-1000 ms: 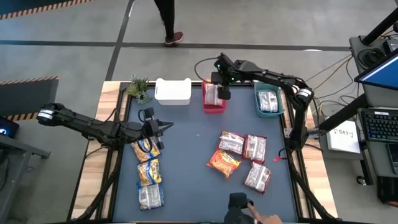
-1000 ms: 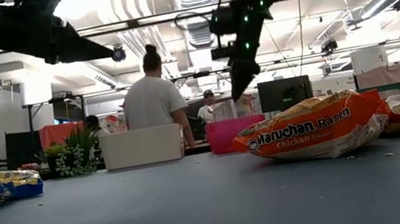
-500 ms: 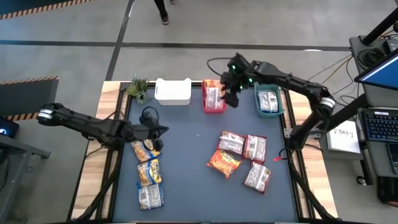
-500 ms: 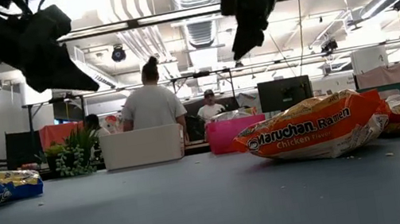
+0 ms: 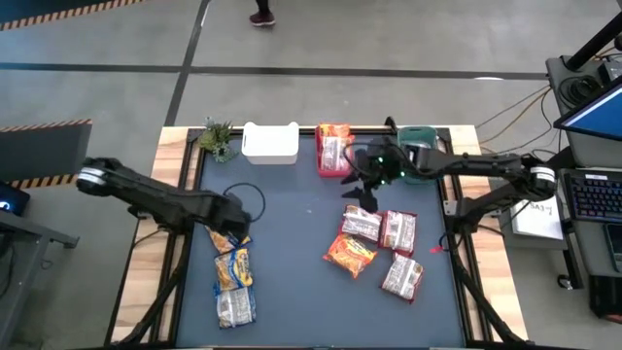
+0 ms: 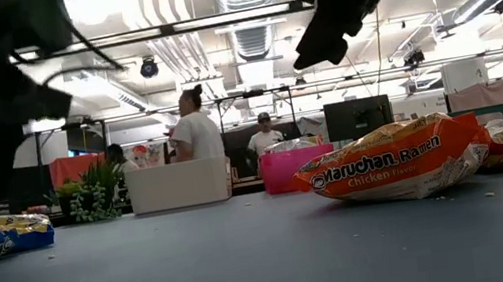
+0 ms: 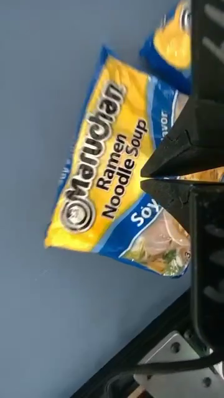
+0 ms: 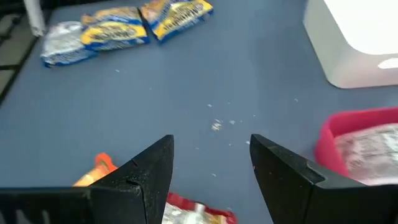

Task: Sort Maruchan noodles
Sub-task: Put the top blue noodle pack into the green bin

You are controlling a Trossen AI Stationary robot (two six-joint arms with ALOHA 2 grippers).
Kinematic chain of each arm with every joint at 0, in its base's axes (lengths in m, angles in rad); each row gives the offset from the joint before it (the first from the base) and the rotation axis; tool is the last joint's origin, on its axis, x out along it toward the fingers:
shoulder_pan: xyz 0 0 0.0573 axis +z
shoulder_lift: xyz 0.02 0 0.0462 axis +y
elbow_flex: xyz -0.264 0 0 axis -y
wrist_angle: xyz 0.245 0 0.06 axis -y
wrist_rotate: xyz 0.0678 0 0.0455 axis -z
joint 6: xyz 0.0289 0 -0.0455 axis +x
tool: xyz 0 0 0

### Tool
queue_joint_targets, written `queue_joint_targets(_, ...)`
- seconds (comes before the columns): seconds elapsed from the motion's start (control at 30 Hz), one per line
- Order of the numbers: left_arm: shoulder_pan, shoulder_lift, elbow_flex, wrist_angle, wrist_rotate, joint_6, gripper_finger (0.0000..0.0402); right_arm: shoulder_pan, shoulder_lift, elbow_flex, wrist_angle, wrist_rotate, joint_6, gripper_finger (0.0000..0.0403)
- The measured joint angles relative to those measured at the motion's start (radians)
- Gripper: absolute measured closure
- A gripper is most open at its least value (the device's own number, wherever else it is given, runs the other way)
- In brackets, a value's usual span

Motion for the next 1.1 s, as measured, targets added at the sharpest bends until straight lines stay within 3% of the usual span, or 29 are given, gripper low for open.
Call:
queue_joint_targets(0.2,0.0,0.176,0.044,0.054,0.0,0.096,0.0401,0.03,-0.041,-0.052,0.049,0.009,0.043,0.0204)
queue_joint_targets(0.37,0.0,0.253,0.128,0.404,-0.238,0.334,0.0401,0.033,-0.05,-0.08,0.145,0.011,0.069,0.0204)
queue_joint_targets(0.6,-0.009,0.274,0.221,0.313,-0.242,0.534,0.0402,0.039,0.001,-0.111,0.185,0.114,0.346,0.0204)
queue_joint_targets(0.77,-0.013,0.273,0.194,0.421,-0.243,0.611,0.0402,0.051,0.105,-0.121,0.186,0.143,0.501,0.0204)
queue_joint_targets(1.1,0.013,0.273,0.019,0.956,-0.243,0.884,0.0402,0.05,0.311,-0.054,0.187,0.158,0.572,0.0204)
